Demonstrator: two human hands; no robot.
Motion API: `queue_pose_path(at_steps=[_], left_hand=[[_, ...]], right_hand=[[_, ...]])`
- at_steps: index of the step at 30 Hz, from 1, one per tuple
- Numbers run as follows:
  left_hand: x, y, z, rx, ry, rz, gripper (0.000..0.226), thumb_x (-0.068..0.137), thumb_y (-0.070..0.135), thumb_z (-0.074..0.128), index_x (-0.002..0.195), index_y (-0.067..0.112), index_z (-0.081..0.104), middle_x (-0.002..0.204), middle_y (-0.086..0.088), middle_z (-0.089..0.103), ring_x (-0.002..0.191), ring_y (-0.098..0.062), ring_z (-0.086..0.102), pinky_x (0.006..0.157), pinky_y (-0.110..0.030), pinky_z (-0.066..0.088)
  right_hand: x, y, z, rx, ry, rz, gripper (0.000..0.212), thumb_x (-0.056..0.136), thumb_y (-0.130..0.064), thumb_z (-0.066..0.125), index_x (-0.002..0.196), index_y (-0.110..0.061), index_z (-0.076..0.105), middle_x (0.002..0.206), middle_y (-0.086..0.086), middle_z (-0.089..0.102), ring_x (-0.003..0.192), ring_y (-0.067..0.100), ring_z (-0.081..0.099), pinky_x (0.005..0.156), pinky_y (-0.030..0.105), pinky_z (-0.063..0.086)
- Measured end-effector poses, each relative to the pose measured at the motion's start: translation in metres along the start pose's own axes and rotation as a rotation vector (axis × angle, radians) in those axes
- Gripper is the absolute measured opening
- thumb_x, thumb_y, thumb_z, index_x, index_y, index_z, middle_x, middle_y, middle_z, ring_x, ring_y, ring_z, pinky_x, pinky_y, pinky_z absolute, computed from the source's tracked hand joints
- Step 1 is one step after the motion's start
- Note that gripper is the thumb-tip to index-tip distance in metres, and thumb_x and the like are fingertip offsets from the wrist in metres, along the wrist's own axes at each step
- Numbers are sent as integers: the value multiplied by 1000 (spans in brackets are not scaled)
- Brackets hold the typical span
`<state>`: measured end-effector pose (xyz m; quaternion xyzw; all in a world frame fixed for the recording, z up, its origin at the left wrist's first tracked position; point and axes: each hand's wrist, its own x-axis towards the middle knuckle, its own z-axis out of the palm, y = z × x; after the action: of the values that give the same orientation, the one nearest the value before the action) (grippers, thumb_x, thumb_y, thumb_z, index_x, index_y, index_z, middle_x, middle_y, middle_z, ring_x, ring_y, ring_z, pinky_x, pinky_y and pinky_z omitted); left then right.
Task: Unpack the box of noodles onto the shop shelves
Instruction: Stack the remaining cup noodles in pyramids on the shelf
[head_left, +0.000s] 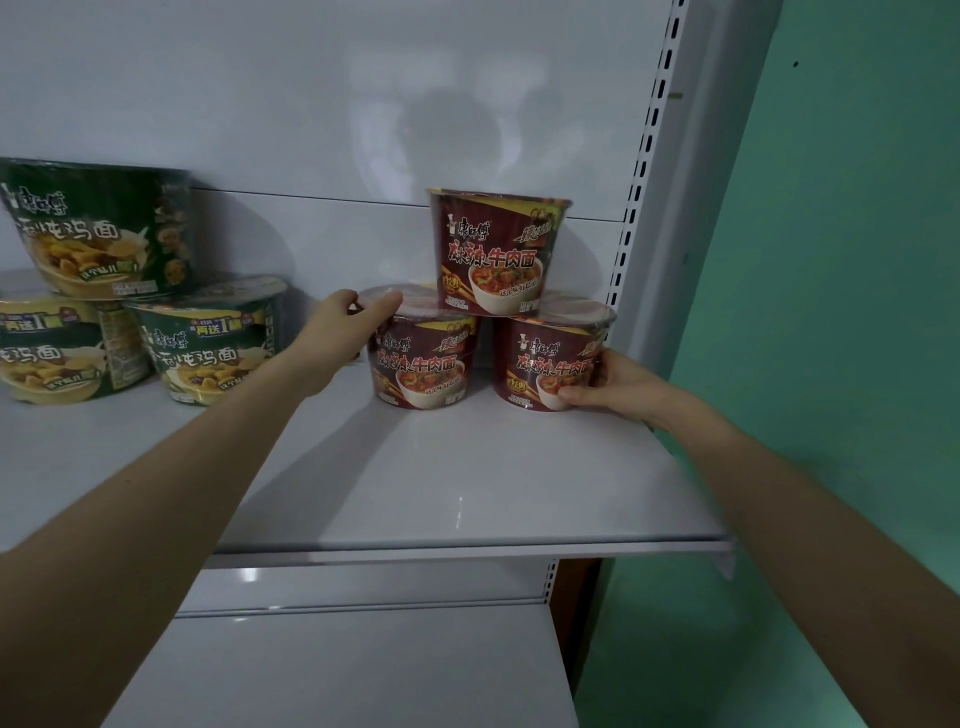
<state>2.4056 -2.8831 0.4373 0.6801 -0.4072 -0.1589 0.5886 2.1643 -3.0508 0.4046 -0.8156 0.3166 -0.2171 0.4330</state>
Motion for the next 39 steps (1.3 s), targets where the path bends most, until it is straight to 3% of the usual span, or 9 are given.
queue_pose_path(at_steps=[4, 7, 10, 13, 16, 18, 22, 30, 39], left_hand=[[-2, -3, 4, 77, 60, -11, 71, 92, 47, 44, 142, 1, 23, 143, -16, 37, 125, -27, 42, 90, -36, 38], [-9, -5, 3, 282, 162, 21, 70, 94, 51, 36, 140, 0, 28, 141, -17, 41, 125, -30, 43, 86, -34, 35], [-24, -7, -2, 536, 211, 93, 66, 93, 50, 40, 140, 3, 32, 137, -18, 46, 121, -32, 48, 90, -38, 41], [-55, -13, -2, 792, 123, 315, 51, 92, 45, 46, 125, 8, 54, 125, -15, 59, 108, -30, 58, 84, -37, 48], [-90, -16, 4, 918, 24, 476, 41, 91, 45, 46, 114, 16, 64, 116, -8, 66, 98, -27, 61, 80, -34, 50], [-106, -18, 8, 968, -30, 484, 44, 93, 48, 43, 116, 18, 64, 118, -6, 65, 103, -26, 59, 85, -34, 47], [-128, -23, 7, 959, -46, 616, 69, 82, 58, 23, 96, 11, 72, 89, -11, 71, 80, -30, 63, 70, -38, 53], [-177, -32, -18, 921, 23, 799, 42, 89, 35, 41, 81, 6, 72, 67, -9, 68, 58, -27, 60, 52, -35, 52], [-259, -77, -117, 1115, -55, 611, 42, 86, 37, 39, 69, 11, 68, 60, -2, 65, 54, -24, 61, 50, -31, 51]], right_hand=[[-2, 1, 1, -55, 50, 28, 65, 73, -20, 76, 130, -10, 46, 129, 5, 57, 116, 17, 54, 102, 29, 40], [-7, 4, -2, -156, 92, 76, 68, 75, -29, 75, 132, -6, 44, 128, 5, 54, 118, 19, 51, 93, 25, 38], [-11, 7, -4, -321, 153, 121, 82, 78, -41, 70, 139, -1, 34, 141, 12, 43, 127, 27, 44, 97, 29, 37], [-18, 6, 1, -446, 198, 89, 65, 85, -36, 63, 134, 1, 42, 138, 15, 46, 124, 28, 48, 95, 27, 38], [-26, 1, 6, -534, 211, 14, 41, 90, -29, 57, 116, 3, 58, 112, 11, 59, 102, 25, 55, 80, 23, 37], [-32, -1, 9, -551, 206, -17, 28, 92, -26, 54, 99, 0, 63, 94, 6, 58, 88, 21, 54, 74, 23, 35], [-43, -9, 20, -618, 201, -107, 28, 93, -26, 50, 100, -3, 65, 102, 11, 67, 92, 26, 60, 85, 36, 49], [-67, -52, 76, -564, 165, -258, 29, 93, -26, 51, 111, -8, 64, 115, 6, 64, 106, 22, 58, 91, 32, 45], [-98, -135, 198, -559, 98, -464, 34, 94, -25, 50, 121, -6, 58, 125, 8, 60, 117, 23, 53, 98, 31, 40]])
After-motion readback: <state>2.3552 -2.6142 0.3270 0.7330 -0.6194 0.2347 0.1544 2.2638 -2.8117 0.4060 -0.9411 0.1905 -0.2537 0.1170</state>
